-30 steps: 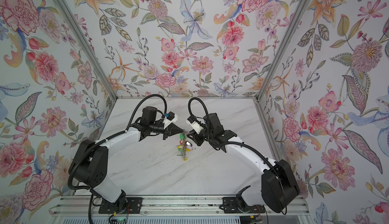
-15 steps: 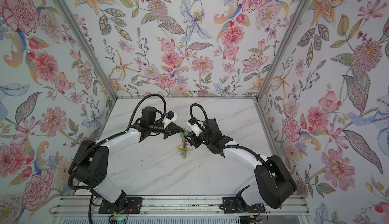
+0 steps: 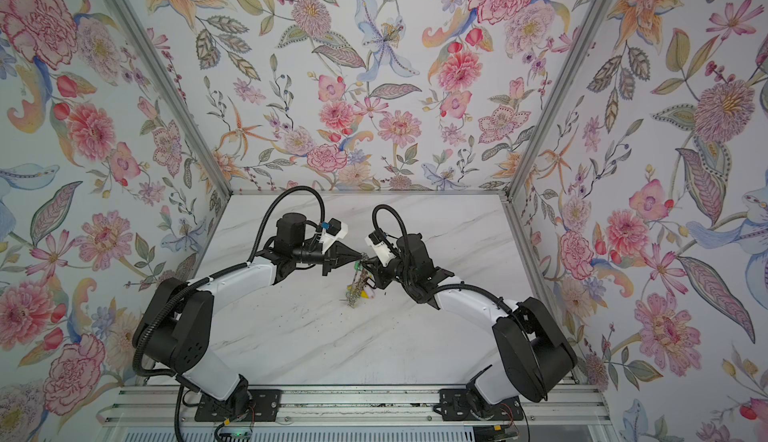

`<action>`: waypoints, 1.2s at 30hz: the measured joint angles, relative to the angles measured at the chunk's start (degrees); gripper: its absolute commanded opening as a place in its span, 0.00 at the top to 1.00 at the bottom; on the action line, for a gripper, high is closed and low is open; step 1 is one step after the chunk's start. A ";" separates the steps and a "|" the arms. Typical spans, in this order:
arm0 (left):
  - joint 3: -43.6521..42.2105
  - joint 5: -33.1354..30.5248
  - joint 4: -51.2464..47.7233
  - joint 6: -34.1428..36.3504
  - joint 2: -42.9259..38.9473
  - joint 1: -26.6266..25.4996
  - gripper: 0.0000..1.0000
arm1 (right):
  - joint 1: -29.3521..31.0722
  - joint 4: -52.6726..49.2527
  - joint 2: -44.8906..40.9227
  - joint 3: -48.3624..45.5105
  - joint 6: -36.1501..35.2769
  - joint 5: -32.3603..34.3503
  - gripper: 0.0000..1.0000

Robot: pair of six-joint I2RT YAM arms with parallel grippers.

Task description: Remove the keys from the keyring

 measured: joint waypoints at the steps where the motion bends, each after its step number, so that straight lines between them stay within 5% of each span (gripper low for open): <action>1: -0.70 -0.46 2.08 -1.70 0.00 0.00 1.00 | 0.00 -0.13 -0.11 0.00 0.00 0.20 0.97; 9: -9.77 -6.01 31.43 -23.34 1.88 -0.28 1.00 | 2.69 -0.98 -1.05 0.28 -0.87 4.28 0.98; 15: -10.95 -9.38 43.76 -32.59 4.52 -1.40 1.00 | 3.23 -0.46 0.85 2.91 -0.92 5.86 0.99; 24: -10.95 -16.09 50.21 -36.65 6.82 -4.07 1.00 | 3.15 0.13 2.14 4.90 -0.90 7.45 0.96; 30: -10.34 -16.37 51.58 -37.07 7.10 -4.46 1.00 | 2.29 -2.10 0.50 3.56 -1.55 5.03 0.74; 36: -10.08 -15.69 53.77 -37.77 7.10 -4.61 1.00 | 1.57 -7.15 -3.91 1.70 -2.84 4.24 0.70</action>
